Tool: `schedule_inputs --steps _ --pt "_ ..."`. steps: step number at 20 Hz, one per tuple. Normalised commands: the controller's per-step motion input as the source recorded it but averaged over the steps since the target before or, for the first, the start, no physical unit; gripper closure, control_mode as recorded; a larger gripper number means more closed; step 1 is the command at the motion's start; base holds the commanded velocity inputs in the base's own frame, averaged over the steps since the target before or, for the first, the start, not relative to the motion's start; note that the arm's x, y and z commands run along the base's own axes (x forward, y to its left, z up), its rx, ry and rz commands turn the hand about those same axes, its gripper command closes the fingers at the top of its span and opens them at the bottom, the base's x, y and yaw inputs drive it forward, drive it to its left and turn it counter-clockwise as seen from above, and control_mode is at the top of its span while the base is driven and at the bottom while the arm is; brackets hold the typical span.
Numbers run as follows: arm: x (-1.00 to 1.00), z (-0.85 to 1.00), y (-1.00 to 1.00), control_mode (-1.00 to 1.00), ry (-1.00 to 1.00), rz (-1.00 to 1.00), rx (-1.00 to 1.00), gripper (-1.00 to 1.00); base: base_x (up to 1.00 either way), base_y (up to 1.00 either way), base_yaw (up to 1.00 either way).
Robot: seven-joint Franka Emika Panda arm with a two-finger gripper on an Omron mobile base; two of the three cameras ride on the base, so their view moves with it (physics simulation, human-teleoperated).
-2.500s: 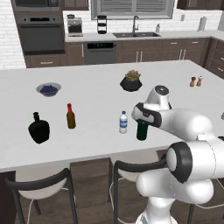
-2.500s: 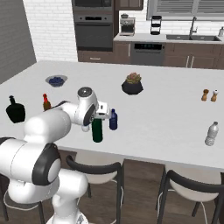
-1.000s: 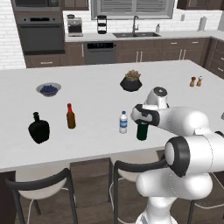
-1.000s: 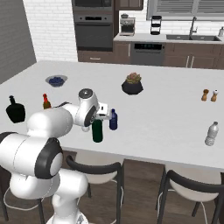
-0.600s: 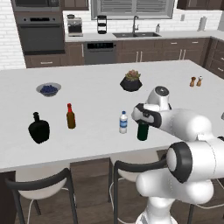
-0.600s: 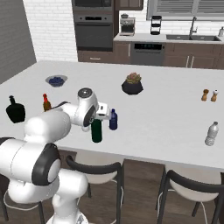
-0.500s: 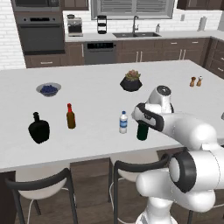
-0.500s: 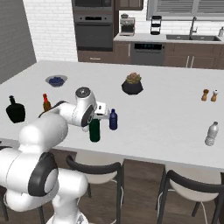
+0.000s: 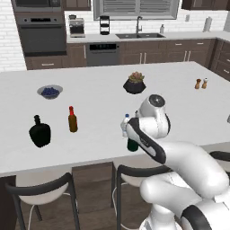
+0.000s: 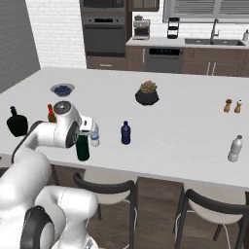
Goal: Move the plastic bottles in the middle to the plastics group, and the glass bottles in the middle to the glass group.
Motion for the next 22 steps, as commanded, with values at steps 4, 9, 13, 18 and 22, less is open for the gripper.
schedule_inputs --steps 4,9,13,18,22 --pt "-0.03 0.00 1.00 -1.00 0.00 0.09 0.00 1.00 0.00 0.00 0.00" --pt "0.00 0.01 1.00 -1.00 0.00 0.05 0.00 1.00 0.00 0.00 0.00" --pt "0.07 0.30 1.00 -1.00 0.00 0.07 0.00 1.00 0.00 0.00 0.00" --pt "0.26 0.33 0.57 -1.00 0.00 0.09 0.00 1.00 0.00 0.00 0.00" --pt "0.25 0.03 0.08 -1.00 0.00 0.06 0.00 1.00 0.00 0.00 0.00"
